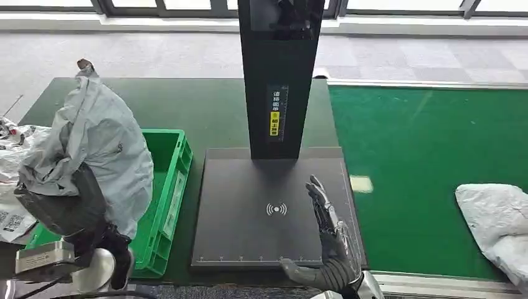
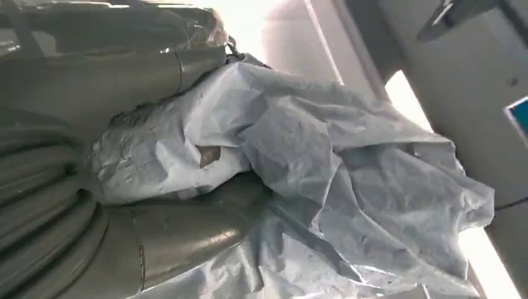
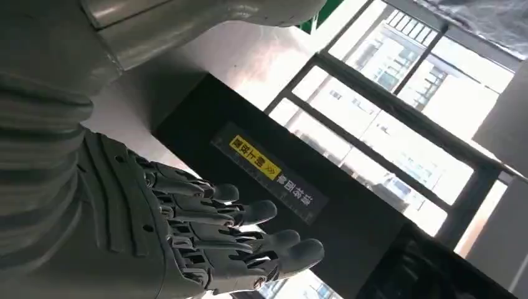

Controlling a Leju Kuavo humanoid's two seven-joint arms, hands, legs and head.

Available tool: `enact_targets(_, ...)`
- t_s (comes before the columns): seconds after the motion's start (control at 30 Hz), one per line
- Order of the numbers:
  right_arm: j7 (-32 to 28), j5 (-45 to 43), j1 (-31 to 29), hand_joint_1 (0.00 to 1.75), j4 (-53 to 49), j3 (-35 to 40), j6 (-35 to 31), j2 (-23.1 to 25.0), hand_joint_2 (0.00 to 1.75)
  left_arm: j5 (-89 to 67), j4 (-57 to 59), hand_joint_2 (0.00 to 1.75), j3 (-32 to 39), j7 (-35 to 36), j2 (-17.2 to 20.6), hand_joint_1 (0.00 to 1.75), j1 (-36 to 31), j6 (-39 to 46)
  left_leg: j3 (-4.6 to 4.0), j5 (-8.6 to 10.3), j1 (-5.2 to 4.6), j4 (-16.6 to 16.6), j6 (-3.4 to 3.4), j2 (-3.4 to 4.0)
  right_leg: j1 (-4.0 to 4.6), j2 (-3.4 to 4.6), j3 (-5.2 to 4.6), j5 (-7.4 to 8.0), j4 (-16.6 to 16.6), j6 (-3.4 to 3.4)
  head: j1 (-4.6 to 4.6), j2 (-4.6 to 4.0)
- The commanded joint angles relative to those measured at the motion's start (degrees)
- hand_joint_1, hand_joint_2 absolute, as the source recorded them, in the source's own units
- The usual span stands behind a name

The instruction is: Moved the parcel from conveyor to table for the left to box.

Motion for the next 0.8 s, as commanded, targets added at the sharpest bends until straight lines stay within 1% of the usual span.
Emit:
enact_targets(0.03, -0.1, -0.1, -0.1, 0.0, 1.1, -1.5, 0.9, 1.0, 1.75, -5.1, 9.5, 1.75, 11.3, 5.8, 3.3, 1.75, -14.3, -3.1, -0.06, 0.11, 0.04, 0.0, -0.06, -0.09, 0.05, -0.19, -0.01, 0.05, 0.0, -0.07, 0.0, 0.0)
enact_targets(0.07, 0.1, 0.3, 0.3, 0.0, 0.8, -1.8, 1.0, 0.9, 1.75, -23.9, 24.6, 1.75, 11.3, 25.1, 5.4, 1.75, -17.9, -10.0, -0.02, 0.14, 0.04, 0.0, -0.05, -0.11, 0.05, -0.2, 0.02, 0.06, 0.0, -0.08, -0.02, 0.0)
enact_targets(0.1, 0.1, 0.4, 0.6, 0.0, 0.4, -1.9, 1.2, 0.9, 1.75, -22.7, 35.7, 1.75, 13.0, 19.4, 5.1, 1.75, -21.5, -6.5, -0.04, 0.19, 0.06, -0.1, -0.06, -0.08, 0.08, -0.21, 0.01, 0.11, -0.1, -0.11, -0.02, 0.0)
enact_targets(0.13, 0.1, 0.5, 0.7, 0.0, 0.2, -2.1, 1.4, 1.0, 1.75, -20.9, 44.5, 1.75, 14.2, 15.2, 5.3, 1.75, -24.6, -4.8, 0.17, 0.25, -0.05, -0.2, -0.08, -0.3, -0.04, -0.39, 0.23, 0.07, -0.1, -0.1, -0.02, 0.0)
enact_targets(0.17, -0.1, 0.7, 0.9, 0.0, -0.3, -2.3, 1.9, 1.2, 1.75, -20.0, 50.8, 1.75, 14.7, 13.0, 5.7, 1.75, -26.6, -3.1, 0.23, 0.44, -0.03, -0.4, -0.1, -0.5, -0.02, -0.64, 0.3, 0.18, -0.3, -0.14, -0.02, 0.0)
enact_targets(0.27, 0.1, 0.7, 1.1, 0.0, -0.7, -2.2, 2.3, 1.0, 1.75, -20.6, 52.5, 1.75, 16.0, 13.8, 6.2, 1.75, -26.4, -2.1, 0.21, 0.4, -0.06, -0.3, -0.01, -0.48, -0.05, -0.66, 0.26, 0.17, -0.2, -0.11, 0.04, 0.0)
enact_targets(0.3, 0.1, 0.6, 1.3, 0.0, -0.8, -2.3, 2.3, 1.0, 1.75, -20.6, 51.8, 1.75, 16.5, 13.8, 6.4, 1.75, -25.9, -2.2, 0.1, 0.28, -0.02, -0.1, -0.11, -0.11, -0.01, -0.23, 0.11, 0.16, 0.0, -0.13, -0.04, 0.0)
enact_targets(0.33, 0.1, 0.6, 1.6, 0.0, -0.8, -2.3, 2.2, 1.0, 1.75, -20.5, 51.4, 1.75, 16.8, 13.8, 6.4, 1.75, -25.5, -2.2, 0.03, 0.26, 0.04, -0.1, -0.14, 0.18, 0.06, 0.01, -0.07, 0.31, 0.0, -0.26, 0.0, 0.0)
enact_targets(0.37, 0.0, 0.6, 2.1, 0.0, -1.2, -2.3, 2.1, 0.9, 1.75, -20.8, 50.2, 1.75, 17.0, 13.9, 6.2, 1.75, -24.9, -2.3, 0.0, 0.29, 0.03, -0.1, -0.15, 0.29, 0.04, 0.16, -0.15, 0.41, 0.0, -0.23, 0.0, 0.0)
enact_targets(0.67, -0.2, 0.6, 2.6, 0.0, -1.5, -2.4, 1.8, 0.8, 1.75, -23.4, 48.3, 1.75, 16.4, 15.4, 5.3, 1.75, -24.3, -1.9, -0.14, 0.35, 0.08, -0.1, -0.2, 0.19, 0.1, 0.06, -0.22, 0.38, -0.1, -0.26, 0.0, 0.0)
enact_targets(0.7, -0.2, 0.6, 2.7, 0.0, -1.7, -2.4, 1.8, 0.8, 1.75, -23.5, 48.1, 1.75, 16.4, 15.7, 5.2, 1.75, -24.2, -2.1, -0.17, 0.3, 0.06, 0.0, -0.19, 0.22, 0.06, 0.15, -0.29, 0.34, 0.1, -0.24, 0.0, 0.0)
enact_targets(0.8, -0.4, 0.6, 2.7, 0.0, -1.8, -2.5, 1.8, 0.7, 1.75, -24.1, 48.1, 1.75, 16.5, 16.6, 5.0, 1.75, -23.8, -3.2, -0.23, 0.34, 0.07, 0.0, -0.19, 0.2, 0.08, 0.08, -0.33, 0.38, 0.0, -0.25, 0.0, 0.0)
